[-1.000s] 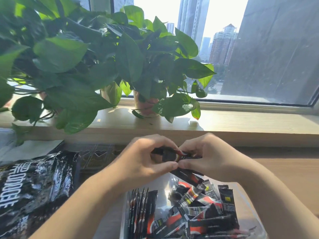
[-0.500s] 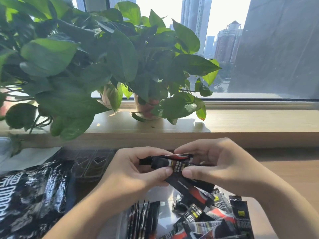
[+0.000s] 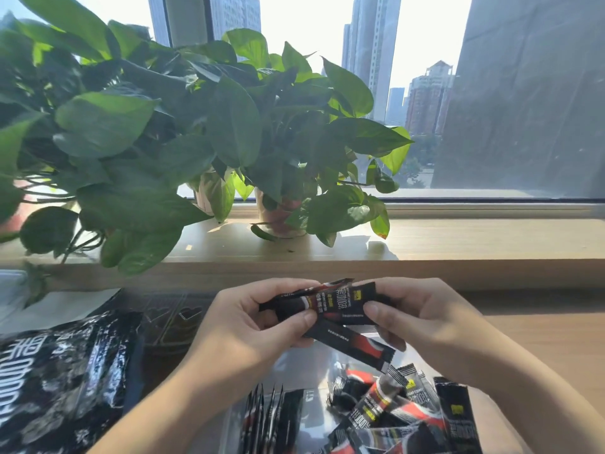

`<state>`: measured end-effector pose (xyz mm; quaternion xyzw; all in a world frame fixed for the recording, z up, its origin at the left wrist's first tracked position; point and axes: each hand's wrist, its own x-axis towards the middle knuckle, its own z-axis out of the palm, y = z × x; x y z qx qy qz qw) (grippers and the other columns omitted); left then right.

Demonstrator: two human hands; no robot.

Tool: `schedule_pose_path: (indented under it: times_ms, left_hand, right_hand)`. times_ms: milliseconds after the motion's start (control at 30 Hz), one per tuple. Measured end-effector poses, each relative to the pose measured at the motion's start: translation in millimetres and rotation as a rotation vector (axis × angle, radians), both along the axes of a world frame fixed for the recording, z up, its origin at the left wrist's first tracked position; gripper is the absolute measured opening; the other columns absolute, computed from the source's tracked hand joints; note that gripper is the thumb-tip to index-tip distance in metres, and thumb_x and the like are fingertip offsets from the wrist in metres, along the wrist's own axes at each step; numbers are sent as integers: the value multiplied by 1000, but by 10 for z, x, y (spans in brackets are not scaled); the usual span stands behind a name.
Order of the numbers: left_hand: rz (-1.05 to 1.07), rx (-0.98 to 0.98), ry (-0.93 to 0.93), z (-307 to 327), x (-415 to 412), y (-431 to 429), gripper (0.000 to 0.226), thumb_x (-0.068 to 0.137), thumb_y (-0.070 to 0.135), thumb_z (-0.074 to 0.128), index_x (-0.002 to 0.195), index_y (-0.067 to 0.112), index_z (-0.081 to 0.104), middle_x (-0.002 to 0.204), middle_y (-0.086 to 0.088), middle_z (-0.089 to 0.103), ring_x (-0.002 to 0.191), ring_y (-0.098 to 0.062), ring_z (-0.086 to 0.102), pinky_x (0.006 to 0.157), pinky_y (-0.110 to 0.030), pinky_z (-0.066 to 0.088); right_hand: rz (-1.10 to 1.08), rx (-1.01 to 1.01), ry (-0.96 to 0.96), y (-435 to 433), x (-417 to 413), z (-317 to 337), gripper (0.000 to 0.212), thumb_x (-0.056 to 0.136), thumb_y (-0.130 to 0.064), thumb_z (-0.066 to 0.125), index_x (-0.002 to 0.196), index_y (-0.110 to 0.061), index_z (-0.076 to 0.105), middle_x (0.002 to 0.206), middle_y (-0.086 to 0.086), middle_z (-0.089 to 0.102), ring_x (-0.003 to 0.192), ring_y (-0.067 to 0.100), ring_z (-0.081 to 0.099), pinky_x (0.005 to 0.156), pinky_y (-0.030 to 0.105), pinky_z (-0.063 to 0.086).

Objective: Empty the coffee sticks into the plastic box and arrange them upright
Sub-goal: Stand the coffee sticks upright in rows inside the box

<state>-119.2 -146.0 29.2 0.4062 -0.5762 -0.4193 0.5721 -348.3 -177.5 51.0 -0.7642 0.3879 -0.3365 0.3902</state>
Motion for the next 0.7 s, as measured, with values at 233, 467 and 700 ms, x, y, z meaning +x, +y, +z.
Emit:
schedule_pose_path:
  times_ms: [233,467,700]
  left_hand:
    - [30,13,-59,6,-4,7,29,87,-6,67,99,16,80,93,-7,79,79,-20,76,64,-24,60]
    - [21,61,-29,20,1,-1,28,91,-6,61,96,14,80,89,-13,79,80,-27,77,62,-27,60]
    - [113,111,24,30,22,-31,29,93,-8,56,93,9,79,83,-16,77,70,-26,75,58,-33,62]
  right_hand:
    - [-81,69,-180,34,76,28,27,93,-4,64,113,-21,68,87,1,79,63,10,66,62,21,56]
    - [-132,55,-261,37,87,35,21,82,3,71,101,-8,71,81,3,80,61,9,71,61,15,55]
    - [-154,-97,-265,-18,-36,37,12,80,-4,74,91,-10,76,78,4,77,62,10,68,61,19,56]
